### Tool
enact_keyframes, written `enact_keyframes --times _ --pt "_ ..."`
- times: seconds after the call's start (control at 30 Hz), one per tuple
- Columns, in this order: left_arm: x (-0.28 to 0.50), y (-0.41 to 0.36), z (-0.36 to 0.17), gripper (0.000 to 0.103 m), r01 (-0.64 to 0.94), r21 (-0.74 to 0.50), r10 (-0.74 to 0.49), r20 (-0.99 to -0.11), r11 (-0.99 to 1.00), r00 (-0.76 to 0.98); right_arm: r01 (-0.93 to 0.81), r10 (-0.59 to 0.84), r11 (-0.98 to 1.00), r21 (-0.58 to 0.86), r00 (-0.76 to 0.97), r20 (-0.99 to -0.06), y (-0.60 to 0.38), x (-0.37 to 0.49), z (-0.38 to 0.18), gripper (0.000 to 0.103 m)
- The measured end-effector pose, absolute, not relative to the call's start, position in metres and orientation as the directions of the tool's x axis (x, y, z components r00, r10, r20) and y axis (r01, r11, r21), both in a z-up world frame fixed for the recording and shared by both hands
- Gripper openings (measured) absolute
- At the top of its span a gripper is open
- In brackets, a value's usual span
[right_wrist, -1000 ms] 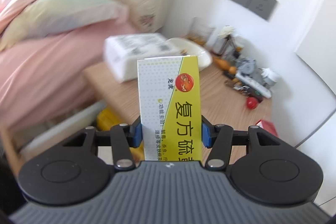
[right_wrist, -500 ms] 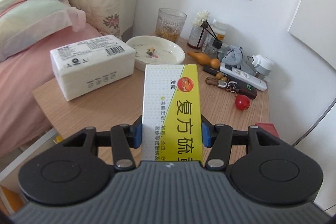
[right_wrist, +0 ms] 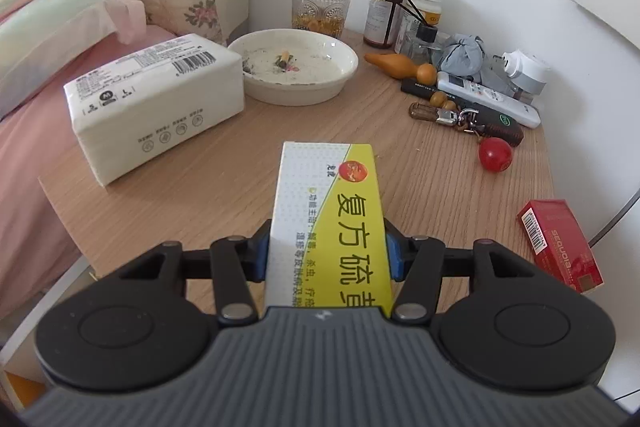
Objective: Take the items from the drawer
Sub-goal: 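Lower the medicine box onto the nightstand top and open the right gripper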
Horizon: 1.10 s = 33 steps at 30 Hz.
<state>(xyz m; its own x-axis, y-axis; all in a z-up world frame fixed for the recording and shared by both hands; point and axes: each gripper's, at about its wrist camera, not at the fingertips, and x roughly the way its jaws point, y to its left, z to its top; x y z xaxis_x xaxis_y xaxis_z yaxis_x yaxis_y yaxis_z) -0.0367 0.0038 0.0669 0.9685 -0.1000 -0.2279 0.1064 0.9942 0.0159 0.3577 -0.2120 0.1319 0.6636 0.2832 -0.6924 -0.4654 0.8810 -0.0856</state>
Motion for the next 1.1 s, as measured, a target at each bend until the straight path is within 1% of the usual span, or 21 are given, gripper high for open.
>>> enact_keyframes --times 0.03,0.07,0.1,0.13,0.4,0.57,0.67,0.9,1.1 --pt "-0.037 0.004 0.067 0.103 0.108 0.017 -0.101 -0.229 0.994 0.968 -0.463 0.284 0.883 -0.08 0.661 -0.695 -0.211 0.357 0.133 0.065" --pt "-0.036 0.004 0.067 0.103 0.11 0.017 -0.103 -0.23 0.994 0.968 -0.456 0.281 0.886 -0.082 0.669 -0.688 -0.211 0.355 0.135 0.08" --pt "-0.036 0.003 0.066 0.103 0.111 0.016 -0.105 -0.231 0.994 0.967 -0.445 0.274 0.891 -0.088 0.683 -0.677 -0.211 0.352 0.139 0.086" --pt "-0.036 0.004 0.067 0.103 0.114 0.012 -0.108 -0.231 0.993 0.967 -0.437 0.267 0.894 -0.099 0.698 -0.664 -0.211 0.348 0.143 0.087" --pt "-0.038 0.005 0.067 0.103 0.121 0.002 -0.117 -0.226 0.993 0.967 -0.404 0.279 0.91 -0.092 0.762 -0.584 -0.22 0.292 0.187 0.087" --pt "-0.042 0.0 0.068 0.103 0.118 0.019 -0.112 -0.21 0.993 0.971 -0.443 0.326 0.891 -0.095 0.773 -0.544 -0.221 0.241 0.206 0.087" --pt "-0.045 -0.004 0.069 0.103 0.123 0.036 -0.114 -0.19 0.992 0.975 -0.457 0.347 0.885 -0.089 0.776 -0.527 -0.225 0.209 0.209 0.087" --pt "-0.047 -0.006 0.071 0.103 0.12 0.032 -0.112 -0.18 0.992 0.977 -0.445 0.369 0.894 -0.048 0.793 -0.485 -0.234 0.138 0.207 0.087" --pt "-0.049 -0.007 0.071 0.103 0.126 0.035 -0.118 -0.177 0.991 0.977 -0.436 0.383 0.9 -0.03 0.82 -0.426 -0.237 0.083 0.2 0.087"
